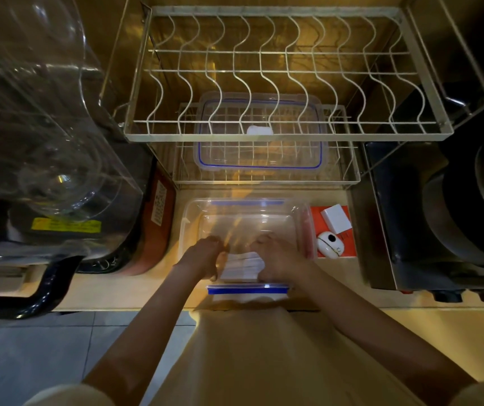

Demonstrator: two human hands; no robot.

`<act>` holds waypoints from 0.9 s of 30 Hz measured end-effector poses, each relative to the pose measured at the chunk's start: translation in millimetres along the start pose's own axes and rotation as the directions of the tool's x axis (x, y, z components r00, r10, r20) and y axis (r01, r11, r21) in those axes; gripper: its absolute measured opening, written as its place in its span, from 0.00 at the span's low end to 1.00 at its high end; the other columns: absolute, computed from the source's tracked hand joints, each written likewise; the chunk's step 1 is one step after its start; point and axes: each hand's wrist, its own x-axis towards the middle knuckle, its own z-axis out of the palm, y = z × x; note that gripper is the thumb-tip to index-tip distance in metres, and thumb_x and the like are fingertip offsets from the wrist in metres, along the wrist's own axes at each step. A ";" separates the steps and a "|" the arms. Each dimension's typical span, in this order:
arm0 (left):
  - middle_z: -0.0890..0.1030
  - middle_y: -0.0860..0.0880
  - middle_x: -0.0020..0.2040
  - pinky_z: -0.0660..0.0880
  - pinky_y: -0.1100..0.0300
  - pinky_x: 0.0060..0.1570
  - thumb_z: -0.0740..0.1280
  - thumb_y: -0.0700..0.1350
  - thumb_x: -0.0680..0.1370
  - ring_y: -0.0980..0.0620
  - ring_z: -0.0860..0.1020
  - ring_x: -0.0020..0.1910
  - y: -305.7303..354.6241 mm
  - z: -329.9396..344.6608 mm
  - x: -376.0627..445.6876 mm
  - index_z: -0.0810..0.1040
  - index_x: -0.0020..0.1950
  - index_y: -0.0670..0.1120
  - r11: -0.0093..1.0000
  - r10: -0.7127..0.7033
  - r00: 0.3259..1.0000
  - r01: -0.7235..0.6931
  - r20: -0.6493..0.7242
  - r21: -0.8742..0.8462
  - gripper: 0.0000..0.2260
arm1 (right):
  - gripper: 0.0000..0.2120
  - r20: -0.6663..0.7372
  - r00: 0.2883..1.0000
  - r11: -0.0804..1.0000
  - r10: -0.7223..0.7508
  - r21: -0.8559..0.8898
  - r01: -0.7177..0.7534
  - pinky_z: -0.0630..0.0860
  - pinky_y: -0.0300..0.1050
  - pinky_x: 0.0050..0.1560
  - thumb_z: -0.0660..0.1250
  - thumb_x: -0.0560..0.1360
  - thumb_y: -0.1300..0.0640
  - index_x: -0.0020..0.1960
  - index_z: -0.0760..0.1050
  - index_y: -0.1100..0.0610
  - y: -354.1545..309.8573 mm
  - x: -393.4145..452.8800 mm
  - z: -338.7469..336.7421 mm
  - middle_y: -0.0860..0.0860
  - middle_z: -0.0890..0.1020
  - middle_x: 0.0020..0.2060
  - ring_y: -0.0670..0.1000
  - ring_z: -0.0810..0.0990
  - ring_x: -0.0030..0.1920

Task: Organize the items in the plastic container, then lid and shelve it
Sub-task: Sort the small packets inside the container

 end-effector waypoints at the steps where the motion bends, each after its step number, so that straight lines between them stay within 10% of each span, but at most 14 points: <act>1: 0.69 0.47 0.67 0.72 0.54 0.60 0.72 0.37 0.68 0.47 0.70 0.65 0.4 -1.3 0.4 0.69 0.67 0.48 1.000 0.007 1.000 -0.006 -0.016 0.027 0.28 | 0.29 0.000 1.000 0.999 -0.007 -0.043 0.007 0.68 0.50 0.63 0.71 0.68 0.53 0.67 0.67 0.56 -1.4 1.7 1.0 0.55 0.70 0.65 0.56 0.66 0.66; 8: 0.76 0.49 0.60 0.77 0.53 0.53 0.65 0.39 0.75 0.48 0.76 0.56 0.4 3.2 -0.1 0.73 0.58 0.51 0.997 0.046 0.986 -0.036 -0.162 0.067 0.14 | 0.18 -0.033 0.999 0.999 -0.016 -0.049 0.015 0.71 0.48 0.55 0.66 0.72 0.61 0.61 0.71 0.60 -7.8 9.8 6.2 0.57 0.74 0.59 0.57 0.74 0.57; 21: 0.78 0.43 0.57 0.73 0.57 0.45 0.59 0.37 0.77 0.45 0.78 0.52 10.0 -9.6 -11.1 0.71 0.65 0.49 0.999 -0.034 0.997 0.035 -0.074 0.014 0.17 | 0.10 -0.062 0.998 0.983 0.023 0.184 -0.011 0.75 0.51 0.48 0.61 0.75 0.58 0.36 0.75 0.57 -7.5 2.4 -3.1 0.54 0.77 0.38 0.53 0.76 0.42; 27: 0.78 0.44 0.56 0.78 0.52 0.53 0.65 0.41 0.75 0.46 0.78 0.53 6.6 -6.6 -15.2 0.74 0.58 0.45 0.993 -0.061 0.993 0.071 -0.099 0.099 0.12 | 0.08 -0.016 1.000 0.981 0.014 0.194 -0.010 0.75 0.47 0.53 0.64 0.74 0.59 0.49 0.81 0.58 -9.6 0.2 3.9 0.53 0.83 0.49 0.52 0.79 0.51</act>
